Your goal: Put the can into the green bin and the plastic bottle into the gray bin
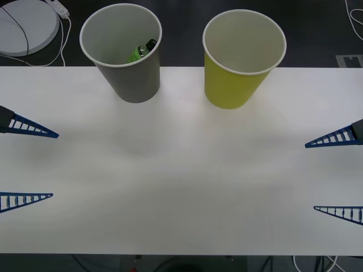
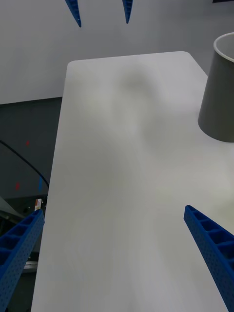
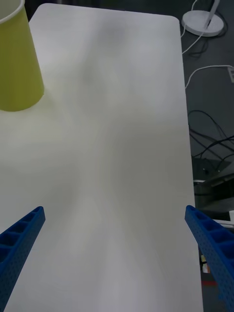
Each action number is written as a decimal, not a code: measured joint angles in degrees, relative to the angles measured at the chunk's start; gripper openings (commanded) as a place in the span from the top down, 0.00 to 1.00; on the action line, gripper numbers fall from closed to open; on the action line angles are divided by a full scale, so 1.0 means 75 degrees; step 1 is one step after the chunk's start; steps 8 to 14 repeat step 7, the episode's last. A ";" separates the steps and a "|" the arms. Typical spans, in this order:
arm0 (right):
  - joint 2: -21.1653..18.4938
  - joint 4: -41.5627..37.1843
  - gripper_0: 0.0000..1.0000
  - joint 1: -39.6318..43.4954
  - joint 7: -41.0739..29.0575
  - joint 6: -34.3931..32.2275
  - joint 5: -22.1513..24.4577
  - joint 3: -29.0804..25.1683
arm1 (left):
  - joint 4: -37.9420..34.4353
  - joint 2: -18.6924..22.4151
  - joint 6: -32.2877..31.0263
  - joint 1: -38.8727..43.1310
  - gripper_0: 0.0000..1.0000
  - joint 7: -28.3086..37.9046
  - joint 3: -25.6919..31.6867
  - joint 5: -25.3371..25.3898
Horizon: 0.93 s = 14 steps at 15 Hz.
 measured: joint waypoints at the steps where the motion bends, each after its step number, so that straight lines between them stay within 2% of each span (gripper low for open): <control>1: 0.0000 0.0000 0.00 0.0000 0.0000 0.0000 0.0000 0.0000 | 0.0006 0.0000 0.0000 0.0007 0.00 -0.0022 0.0000 0.0018; 14: 0.0000 0.0000 0.00 0.0000 0.0000 0.0000 0.0000 0.0000 | 0.0008 -0.0001 -0.0070 0.0023 0.00 -0.0039 0.0000 0.0098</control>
